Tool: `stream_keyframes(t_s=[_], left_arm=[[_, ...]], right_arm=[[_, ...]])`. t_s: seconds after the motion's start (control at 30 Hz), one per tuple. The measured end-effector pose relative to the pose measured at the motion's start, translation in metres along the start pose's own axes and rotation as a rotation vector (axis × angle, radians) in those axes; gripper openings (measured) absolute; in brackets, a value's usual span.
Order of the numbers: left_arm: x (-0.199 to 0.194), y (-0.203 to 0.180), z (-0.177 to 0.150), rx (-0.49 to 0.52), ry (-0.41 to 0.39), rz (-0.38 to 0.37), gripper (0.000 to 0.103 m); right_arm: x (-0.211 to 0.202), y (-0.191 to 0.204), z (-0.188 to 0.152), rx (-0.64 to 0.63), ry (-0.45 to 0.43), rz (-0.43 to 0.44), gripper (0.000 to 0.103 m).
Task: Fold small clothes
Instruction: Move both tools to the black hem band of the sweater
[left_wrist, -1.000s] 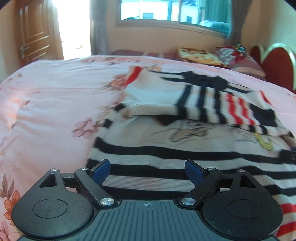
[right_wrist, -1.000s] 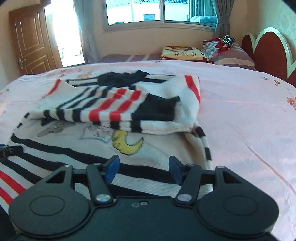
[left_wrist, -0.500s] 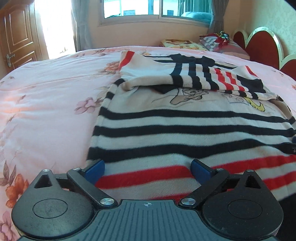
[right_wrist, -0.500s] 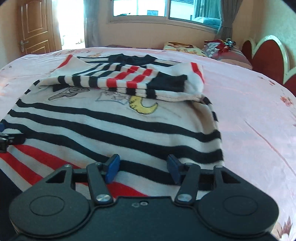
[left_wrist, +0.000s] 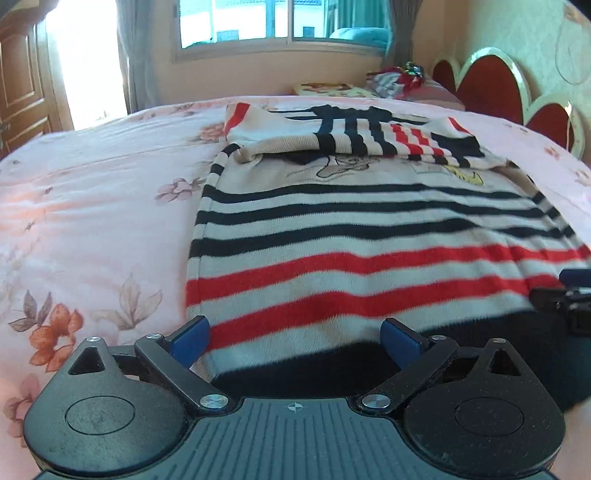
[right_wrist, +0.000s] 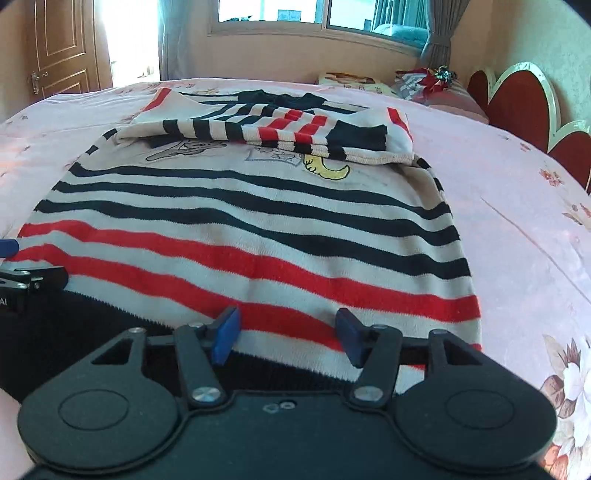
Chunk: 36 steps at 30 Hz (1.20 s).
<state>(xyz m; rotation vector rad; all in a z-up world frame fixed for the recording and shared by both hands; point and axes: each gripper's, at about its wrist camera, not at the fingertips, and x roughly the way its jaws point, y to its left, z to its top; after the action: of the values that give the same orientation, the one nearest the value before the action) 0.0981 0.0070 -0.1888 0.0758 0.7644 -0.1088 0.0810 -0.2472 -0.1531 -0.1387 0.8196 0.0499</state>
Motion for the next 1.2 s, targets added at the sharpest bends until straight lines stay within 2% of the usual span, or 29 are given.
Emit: stream_keyframes(t_s=[0.13,0.3,0.4,0.43,0.47,0.53,0.73,0.97,1.1,1.2], left_arm=[[-0.011,0.013,-0.014,-0.060,0.013,-0.022,0.099],[-0.018,0.011,-0.021,-0.063,0.004,-0.004,0.099],[-0.019,0.007,-0.021,-0.057,0.008,0.006,0.099],[-0.018,0.006,-0.021,-0.056,0.004,0.009,0.100],[-0.018,0.006,-0.021,-0.063,0.003,0.010,0.103],[-0.019,0.008,-0.023,-0.078,0.001,0.008,0.103],[-0.021,0.009,-0.027,-0.106,-0.006,0.017,0.103],[-0.024,0.018,-0.028,-0.160,0.029,-0.021,0.103],[-0.028,0.016,-0.033,-0.092,0.033,-0.046,0.103],[-0.032,0.018,-0.032,-0.098,0.060,-0.063,0.103]], right_arm=[[-0.016,-0.005,-0.015,0.021,0.011,0.008,0.058],[-0.028,-0.002,-0.034,0.057,-0.016,-0.010,0.060],[-0.029,0.002,-0.035,0.072,-0.022,-0.038,0.066],[-0.028,0.003,-0.034,0.080,-0.019,-0.057,0.073],[-0.026,0.003,-0.033,0.102,-0.009,-0.081,0.086],[-0.021,-0.002,-0.033,0.183,0.022,-0.116,0.102],[-0.025,-0.008,-0.039,0.226,0.016,-0.074,0.102],[-0.037,-0.006,-0.052,0.147,-0.030,-0.044,0.102],[-0.043,0.000,-0.055,0.153,-0.051,-0.070,0.102],[-0.043,0.001,-0.050,0.158,-0.011,-0.064,0.102]])
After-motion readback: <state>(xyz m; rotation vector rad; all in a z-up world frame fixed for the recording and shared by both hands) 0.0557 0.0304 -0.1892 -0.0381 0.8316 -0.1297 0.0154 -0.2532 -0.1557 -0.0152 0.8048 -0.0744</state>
